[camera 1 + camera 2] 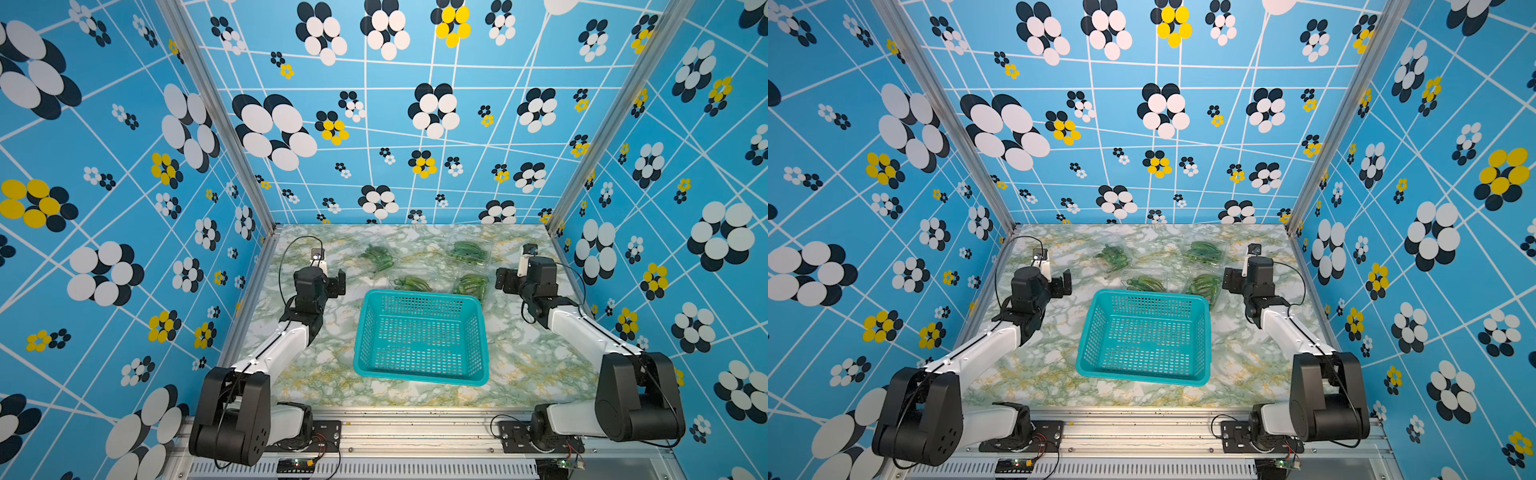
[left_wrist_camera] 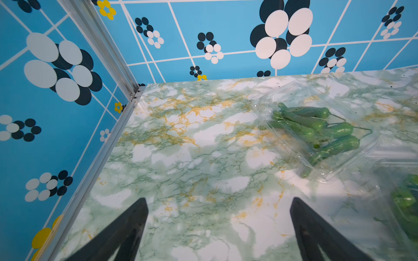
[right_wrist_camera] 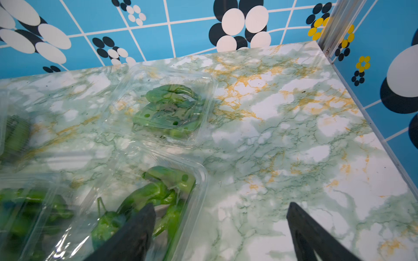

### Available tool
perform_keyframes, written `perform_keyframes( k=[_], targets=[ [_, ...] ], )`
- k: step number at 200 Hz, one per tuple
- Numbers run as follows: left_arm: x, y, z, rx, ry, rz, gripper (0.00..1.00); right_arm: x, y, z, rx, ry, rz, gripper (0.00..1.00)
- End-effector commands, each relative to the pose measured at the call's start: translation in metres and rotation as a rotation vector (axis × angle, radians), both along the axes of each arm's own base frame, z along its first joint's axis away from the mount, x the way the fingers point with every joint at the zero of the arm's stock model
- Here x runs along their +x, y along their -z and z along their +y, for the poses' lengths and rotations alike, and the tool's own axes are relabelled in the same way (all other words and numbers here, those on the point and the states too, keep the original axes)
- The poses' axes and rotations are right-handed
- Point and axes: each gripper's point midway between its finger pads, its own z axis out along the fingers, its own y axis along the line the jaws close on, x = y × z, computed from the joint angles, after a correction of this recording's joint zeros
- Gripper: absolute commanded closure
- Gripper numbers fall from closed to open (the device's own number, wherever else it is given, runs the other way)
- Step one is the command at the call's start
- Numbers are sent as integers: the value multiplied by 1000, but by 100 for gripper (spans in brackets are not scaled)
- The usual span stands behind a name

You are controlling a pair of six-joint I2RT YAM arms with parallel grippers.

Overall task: Take small green peppers out of containers
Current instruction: Move the packing box to the center of the board.

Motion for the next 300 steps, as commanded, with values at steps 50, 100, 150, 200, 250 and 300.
perform_keyframes(
  k=[50, 100, 150, 200, 250, 300],
  targets=[
    [-49, 63, -42, -235, -5, 486, 0, -65, -3, 101, -59, -399, 321, 11],
    [-61, 75, -63, -348, 46, 586, 1, -68, 12, 140, -221, -626, 362, 15],
    [-70, 71, -68, -374, 85, 605, 0, -56, 12, 183, -357, -778, 376, 16],
    [-75, 65, -72, -406, 119, 616, 1, -43, 24, 207, -413, -870, 446, 18],
    [-81, 50, -74, -431, 141, 595, 1, -49, 32, 225, -399, -940, 486, 21],
    [-85, 49, -80, -466, 163, 601, 0, -58, 44, 232, -363, -984, 524, 23]
  ],
)
